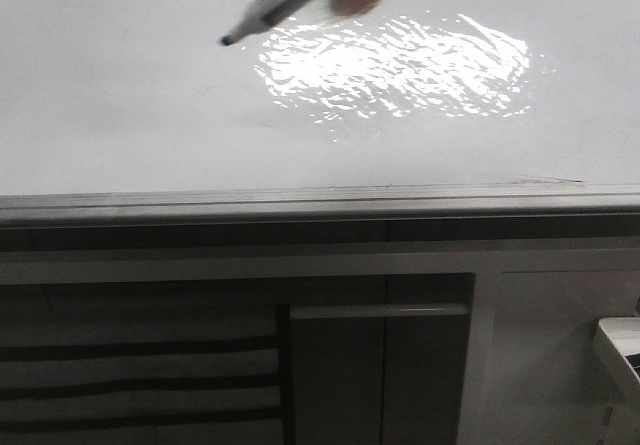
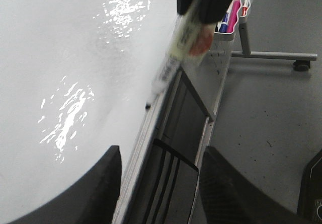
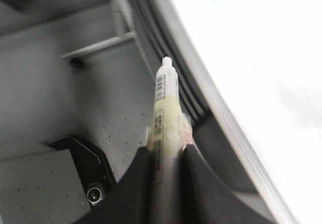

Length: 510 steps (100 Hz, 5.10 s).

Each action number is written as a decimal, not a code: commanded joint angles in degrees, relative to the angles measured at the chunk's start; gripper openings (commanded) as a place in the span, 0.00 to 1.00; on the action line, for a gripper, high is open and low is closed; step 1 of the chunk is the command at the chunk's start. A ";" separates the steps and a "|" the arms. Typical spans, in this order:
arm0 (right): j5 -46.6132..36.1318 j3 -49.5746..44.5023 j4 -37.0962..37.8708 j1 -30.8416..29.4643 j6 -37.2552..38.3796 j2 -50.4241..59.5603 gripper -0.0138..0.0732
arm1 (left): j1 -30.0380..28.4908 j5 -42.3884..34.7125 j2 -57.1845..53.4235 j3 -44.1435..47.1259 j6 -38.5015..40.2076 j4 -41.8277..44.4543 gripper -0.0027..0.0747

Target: Write number 9 on whiteboard

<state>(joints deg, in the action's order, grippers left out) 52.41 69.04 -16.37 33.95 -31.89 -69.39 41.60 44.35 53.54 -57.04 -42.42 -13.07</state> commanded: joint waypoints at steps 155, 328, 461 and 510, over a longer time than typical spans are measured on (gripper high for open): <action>-18.80 -5.36 -12.50 -15.91 10.77 -6.80 0.11 | 0.18 -13.21 -9.90 10.86 56.26 34.32 0.47; -0.60 -6.11 -9.63 -12.63 -13.59 6.72 0.11 | 0.18 -7.34 6.08 2.26 12.41 1.07 0.47; 5.44 -6.11 -12.71 -12.63 -31.02 7.74 0.11 | 11.79 -13.54 29.87 -13.34 -8.66 -8.38 0.10; 5.24 -4.25 -9.81 -13.50 -27.63 8.57 0.55 | 11.28 -12.39 29.87 -13.34 -7.62 -7.34 0.01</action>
<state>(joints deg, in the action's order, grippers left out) 58.97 61.70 -25.87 21.11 -61.88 -62.68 53.19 34.41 85.32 -68.37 -51.33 -19.76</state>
